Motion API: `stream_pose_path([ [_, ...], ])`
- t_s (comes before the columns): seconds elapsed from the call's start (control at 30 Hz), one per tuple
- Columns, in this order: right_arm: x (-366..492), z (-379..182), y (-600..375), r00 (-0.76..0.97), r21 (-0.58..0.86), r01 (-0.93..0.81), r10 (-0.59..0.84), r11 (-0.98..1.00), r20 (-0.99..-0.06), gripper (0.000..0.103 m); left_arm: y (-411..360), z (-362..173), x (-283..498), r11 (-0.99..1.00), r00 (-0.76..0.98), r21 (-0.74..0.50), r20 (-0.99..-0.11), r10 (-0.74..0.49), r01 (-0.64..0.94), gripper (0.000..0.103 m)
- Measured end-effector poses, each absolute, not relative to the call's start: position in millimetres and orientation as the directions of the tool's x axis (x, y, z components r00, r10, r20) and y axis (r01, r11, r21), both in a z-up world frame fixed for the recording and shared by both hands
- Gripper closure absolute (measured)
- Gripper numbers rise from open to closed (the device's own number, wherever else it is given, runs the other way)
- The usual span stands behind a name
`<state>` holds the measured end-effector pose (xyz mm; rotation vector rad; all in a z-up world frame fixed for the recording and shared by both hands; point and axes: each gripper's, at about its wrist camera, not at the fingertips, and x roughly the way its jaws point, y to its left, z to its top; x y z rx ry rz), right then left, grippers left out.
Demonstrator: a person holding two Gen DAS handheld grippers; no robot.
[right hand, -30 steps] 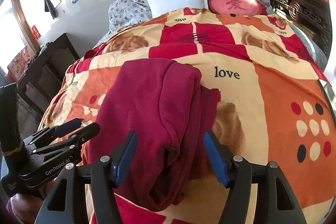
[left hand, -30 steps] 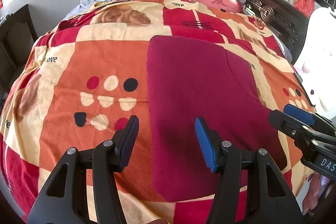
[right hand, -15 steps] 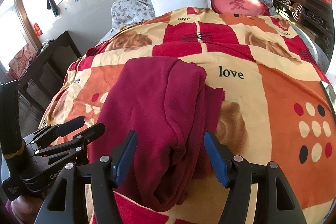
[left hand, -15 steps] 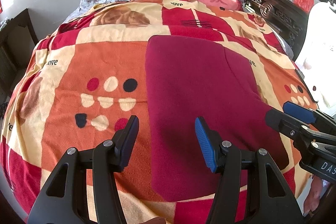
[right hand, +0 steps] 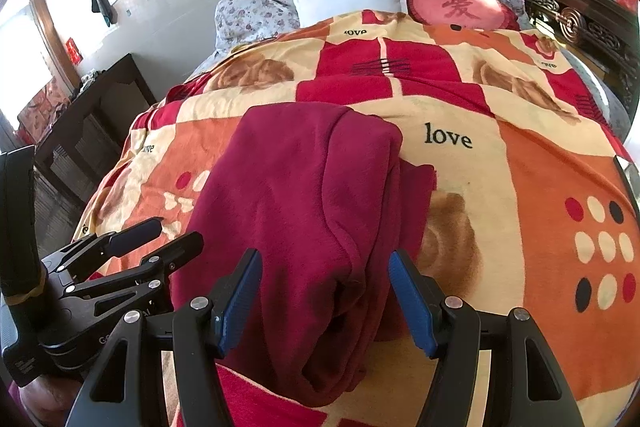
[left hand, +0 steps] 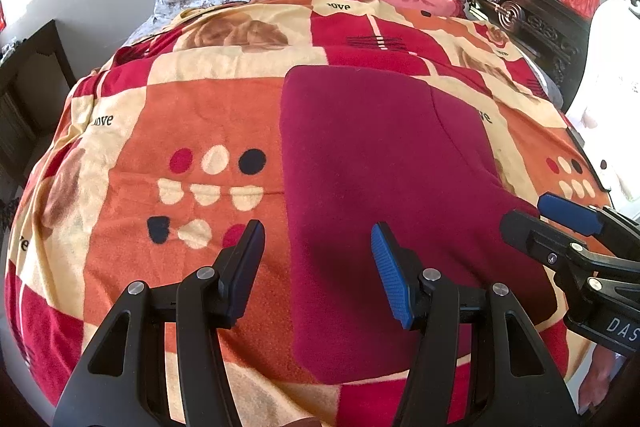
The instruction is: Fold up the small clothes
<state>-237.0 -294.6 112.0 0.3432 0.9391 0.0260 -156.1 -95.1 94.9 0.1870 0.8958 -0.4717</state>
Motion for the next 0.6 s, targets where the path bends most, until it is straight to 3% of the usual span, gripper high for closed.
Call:
stream_pose_path([
  [0.6, -234.9, 107.9, -296.8, 0.588, 0.307, 0.124, 0.179, 0.943, -0.789, 0.039, -94.7, 94.6, -155.9, 0.881, 0.529, -0.039, -0.786, -0.318, 0.472, 0.047],
])
